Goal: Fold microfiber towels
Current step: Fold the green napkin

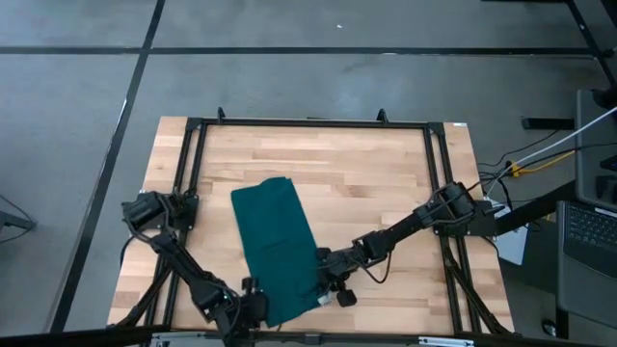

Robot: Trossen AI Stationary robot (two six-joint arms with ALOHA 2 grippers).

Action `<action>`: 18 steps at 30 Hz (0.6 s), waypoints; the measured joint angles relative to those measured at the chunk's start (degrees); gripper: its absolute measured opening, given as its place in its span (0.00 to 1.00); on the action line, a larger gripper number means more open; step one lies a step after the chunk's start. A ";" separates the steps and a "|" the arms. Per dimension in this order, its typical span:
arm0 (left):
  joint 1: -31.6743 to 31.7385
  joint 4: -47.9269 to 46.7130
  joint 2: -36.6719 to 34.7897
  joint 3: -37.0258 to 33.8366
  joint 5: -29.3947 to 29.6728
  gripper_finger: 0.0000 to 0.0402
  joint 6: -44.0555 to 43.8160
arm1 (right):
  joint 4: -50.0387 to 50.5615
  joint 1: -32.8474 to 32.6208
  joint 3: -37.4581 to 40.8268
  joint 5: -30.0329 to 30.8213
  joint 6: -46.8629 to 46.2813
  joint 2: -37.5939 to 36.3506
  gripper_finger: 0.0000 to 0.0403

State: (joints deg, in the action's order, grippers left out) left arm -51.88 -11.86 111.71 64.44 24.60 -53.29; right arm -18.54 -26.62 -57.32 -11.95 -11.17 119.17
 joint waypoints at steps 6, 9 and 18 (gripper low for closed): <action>1.14 2.39 0.53 -0.48 0.25 0.42 1.99 | -0.25 0.18 0.02 0.39 -1.43 0.00 0.28; 1.32 3.60 1.94 -0.29 -0.82 0.48 2.40 | -0.37 0.25 0.04 1.36 -1.45 -0.02 0.31; 2.05 -1.66 4.67 0.31 1.18 0.43 -7.99 | -0.57 0.55 0.11 2.49 -1.20 -0.01 0.24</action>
State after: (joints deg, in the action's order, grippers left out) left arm -49.83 -13.52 116.38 64.75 25.78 -61.28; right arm -19.11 -26.06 -57.21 -9.47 -12.37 119.17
